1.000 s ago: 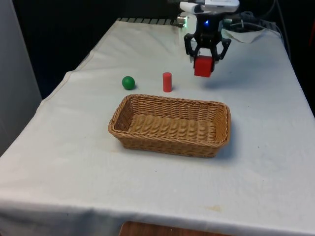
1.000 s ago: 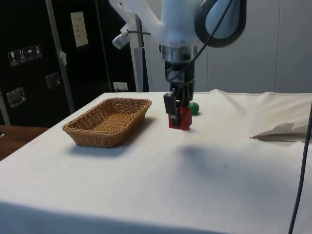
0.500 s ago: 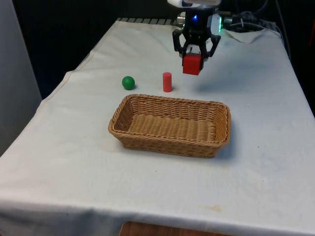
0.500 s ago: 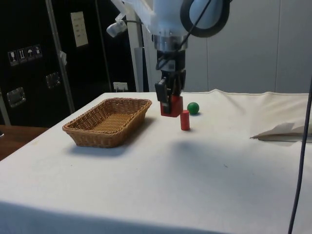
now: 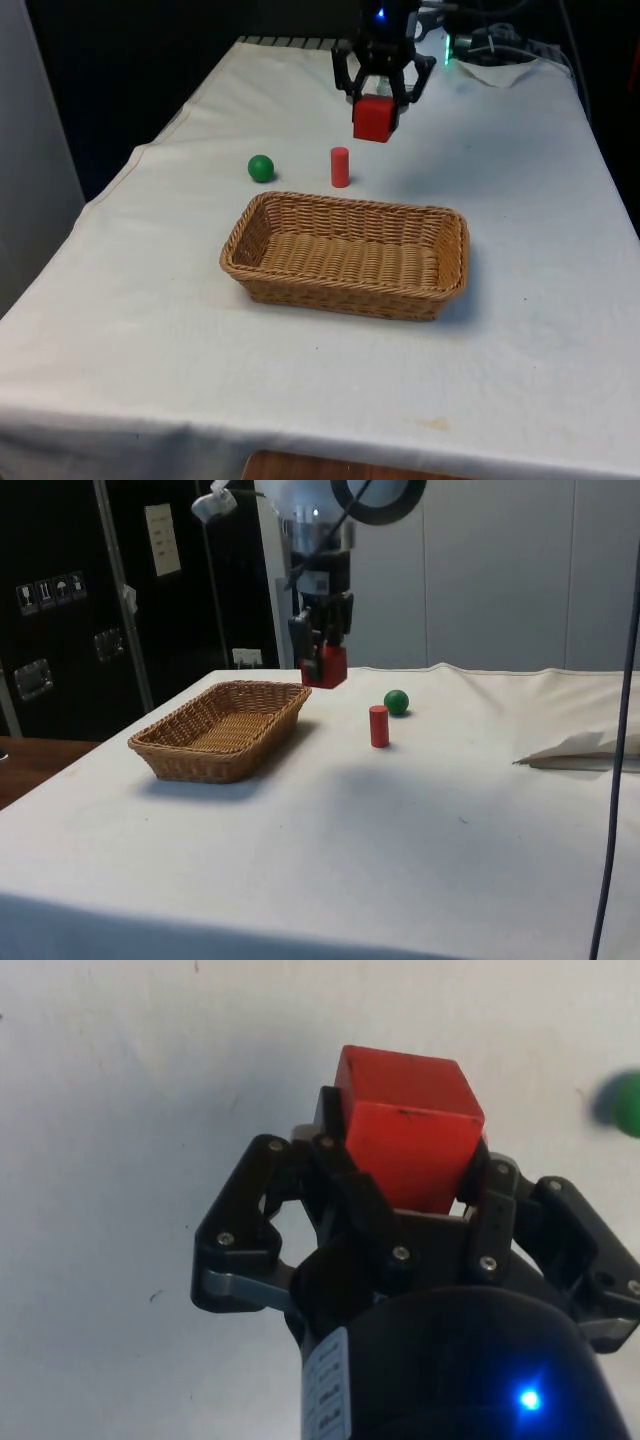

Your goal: Pick up the object to the left of the cylinder and place it into the basket.

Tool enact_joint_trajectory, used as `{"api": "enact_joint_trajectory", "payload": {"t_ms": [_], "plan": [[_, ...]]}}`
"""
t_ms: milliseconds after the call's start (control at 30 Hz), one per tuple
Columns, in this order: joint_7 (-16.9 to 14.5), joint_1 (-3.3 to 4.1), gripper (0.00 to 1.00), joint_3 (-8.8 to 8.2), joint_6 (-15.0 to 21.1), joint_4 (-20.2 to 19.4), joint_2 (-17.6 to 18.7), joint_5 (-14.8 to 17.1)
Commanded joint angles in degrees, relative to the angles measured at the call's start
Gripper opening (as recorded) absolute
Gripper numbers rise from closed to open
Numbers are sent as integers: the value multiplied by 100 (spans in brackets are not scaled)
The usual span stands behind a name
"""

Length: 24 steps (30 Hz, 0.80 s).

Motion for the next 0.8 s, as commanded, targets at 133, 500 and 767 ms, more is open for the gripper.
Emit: {"api": "enact_joint_trajectory", "payload": {"t_ms": [133, 500, 767], "plan": [[-97, -11, 1, -11, -218, 212, -6, 57], [-223, -34, 1, -17, -481, 871, 332, 189], [-298, -46, 1, -46, -516, 1364, 745, 309]]}}
